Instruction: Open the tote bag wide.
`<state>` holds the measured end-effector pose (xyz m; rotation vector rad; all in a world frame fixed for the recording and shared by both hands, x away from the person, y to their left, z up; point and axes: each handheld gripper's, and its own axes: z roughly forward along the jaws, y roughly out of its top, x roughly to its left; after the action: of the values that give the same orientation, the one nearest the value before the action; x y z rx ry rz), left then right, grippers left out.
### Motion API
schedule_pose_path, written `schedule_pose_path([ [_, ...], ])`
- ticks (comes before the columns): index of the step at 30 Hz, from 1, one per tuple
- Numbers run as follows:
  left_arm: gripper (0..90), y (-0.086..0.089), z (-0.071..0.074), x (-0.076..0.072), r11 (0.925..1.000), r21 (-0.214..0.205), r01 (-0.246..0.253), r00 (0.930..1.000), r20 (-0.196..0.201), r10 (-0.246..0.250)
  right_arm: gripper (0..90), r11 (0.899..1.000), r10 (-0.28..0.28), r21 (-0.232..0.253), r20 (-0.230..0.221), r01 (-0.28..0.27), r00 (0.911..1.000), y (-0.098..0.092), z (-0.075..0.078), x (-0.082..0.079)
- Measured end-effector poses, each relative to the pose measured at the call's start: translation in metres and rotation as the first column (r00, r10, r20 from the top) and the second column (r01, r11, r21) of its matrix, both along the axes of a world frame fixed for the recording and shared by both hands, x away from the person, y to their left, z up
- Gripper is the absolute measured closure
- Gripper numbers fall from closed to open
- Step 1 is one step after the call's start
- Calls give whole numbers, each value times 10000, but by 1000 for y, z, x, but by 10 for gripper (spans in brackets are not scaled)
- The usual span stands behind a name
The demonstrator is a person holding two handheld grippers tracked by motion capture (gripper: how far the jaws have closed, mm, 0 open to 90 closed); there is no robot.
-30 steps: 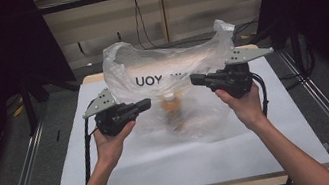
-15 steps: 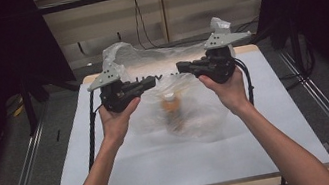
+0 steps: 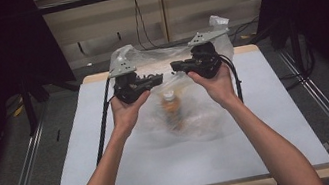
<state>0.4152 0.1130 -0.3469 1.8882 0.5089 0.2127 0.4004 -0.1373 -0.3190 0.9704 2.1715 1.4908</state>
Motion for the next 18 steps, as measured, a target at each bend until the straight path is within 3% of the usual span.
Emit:
schedule_pose_path([
  [2,900,0,-4,1,9999,139,43,9999,-133,-41,900,9995,-129,-285,-213,123,9997,0,-7,4],
  [8,900,3,-13,-6,9997,252,58,9998,-182,-53,900,9983,217,-520,-857,-262,9961,0,-31,2],
  [14,900,16,-24,-15,9997,-240,9,9995,-308,-16,900,9895,827,-1105,-915,-927,9924,2,-41,-14],
  [18,900,19,-36,-14,9997,-193,-142,9983,-573,131,900,9885,962,-1057,-1103,-1080,9892,1,-48,-16],
])
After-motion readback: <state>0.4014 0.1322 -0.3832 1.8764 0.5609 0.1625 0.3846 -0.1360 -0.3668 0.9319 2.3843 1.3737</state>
